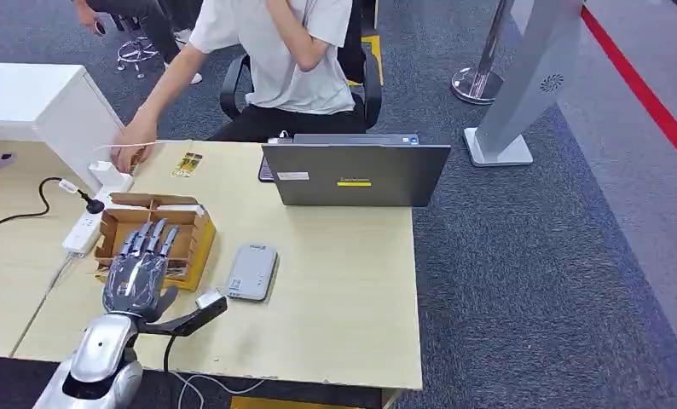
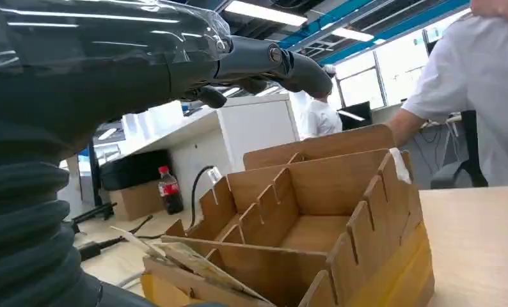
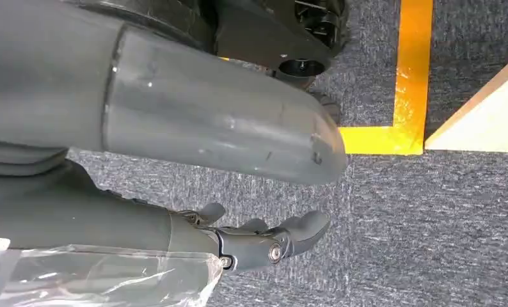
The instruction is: Pass the card to the sensor for recognition and then transmit it.
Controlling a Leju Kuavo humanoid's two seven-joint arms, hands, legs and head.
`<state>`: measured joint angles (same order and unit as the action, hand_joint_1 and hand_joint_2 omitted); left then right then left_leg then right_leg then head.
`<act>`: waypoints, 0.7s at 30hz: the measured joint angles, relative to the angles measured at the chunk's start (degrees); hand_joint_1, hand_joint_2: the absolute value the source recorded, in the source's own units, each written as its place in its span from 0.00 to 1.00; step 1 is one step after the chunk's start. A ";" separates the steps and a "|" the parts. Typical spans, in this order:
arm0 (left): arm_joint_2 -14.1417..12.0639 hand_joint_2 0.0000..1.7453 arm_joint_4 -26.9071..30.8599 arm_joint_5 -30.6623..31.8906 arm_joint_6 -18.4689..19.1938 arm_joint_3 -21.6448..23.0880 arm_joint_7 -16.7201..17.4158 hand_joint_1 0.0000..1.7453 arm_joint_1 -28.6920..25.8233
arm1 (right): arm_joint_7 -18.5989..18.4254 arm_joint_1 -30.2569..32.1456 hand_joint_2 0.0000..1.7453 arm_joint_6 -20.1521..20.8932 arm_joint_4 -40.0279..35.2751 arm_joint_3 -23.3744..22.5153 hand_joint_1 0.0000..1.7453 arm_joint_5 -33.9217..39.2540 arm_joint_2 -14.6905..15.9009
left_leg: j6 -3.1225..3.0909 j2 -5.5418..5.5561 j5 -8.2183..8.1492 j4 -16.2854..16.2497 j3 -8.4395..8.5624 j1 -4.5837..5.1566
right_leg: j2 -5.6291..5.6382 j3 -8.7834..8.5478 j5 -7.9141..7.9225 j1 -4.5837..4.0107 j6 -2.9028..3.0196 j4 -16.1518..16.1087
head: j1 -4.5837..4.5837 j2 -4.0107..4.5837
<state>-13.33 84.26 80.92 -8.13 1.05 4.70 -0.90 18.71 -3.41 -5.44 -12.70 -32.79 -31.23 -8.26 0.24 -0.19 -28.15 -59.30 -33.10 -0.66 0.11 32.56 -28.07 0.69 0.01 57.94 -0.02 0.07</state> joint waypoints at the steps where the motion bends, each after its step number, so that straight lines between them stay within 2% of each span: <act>1: -0.02 1.00 0.00 0.17 0.17 -0.04 0.52 0.00 -0.05 | 0.00 -0.02 0.00 0.02 0.00 -0.04 0.00 -0.04 0.00 | 0.00 0.00 0.00 0.00 0.00 0.00 | 0.00 0.00 0.00 0.00 0.00 0.00 | 0.00 0.00; 13: -0.02 1.00 0.00 1.05 0.79 -2.20 3.43 0.00 -0.65 | -0.20 -0.04 0.00 -0.20 -0.02 -0.24 0.00 -0.52 0.26 | 0.00 0.01 0.00 0.00 0.00 0.00 | -0.02 0.00 0.00 0.00 0.00 0.00 | 0.00 0.00; 21: -0.02 1.00 -0.59 0.87 1.33 -4.48 3.69 0.00 -0.94 | -0.74 -0.11 0.00 -0.07 -0.04 -0.28 0.00 -1.03 0.44 | 0.00 0.02 0.00 0.00 0.00 0.00 | -0.02 0.00 0.00 0.00 0.00 0.00 | 0.00 0.00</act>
<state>-13.35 83.67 81.79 -6.80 -3.43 8.39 -1.85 17.97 -3.52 -5.51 -12.74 -33.07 -32.26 -7.82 0.24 -0.17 -28.15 -59.30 -33.10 -0.66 0.09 32.56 -28.07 0.69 0.01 57.94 -0.02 0.07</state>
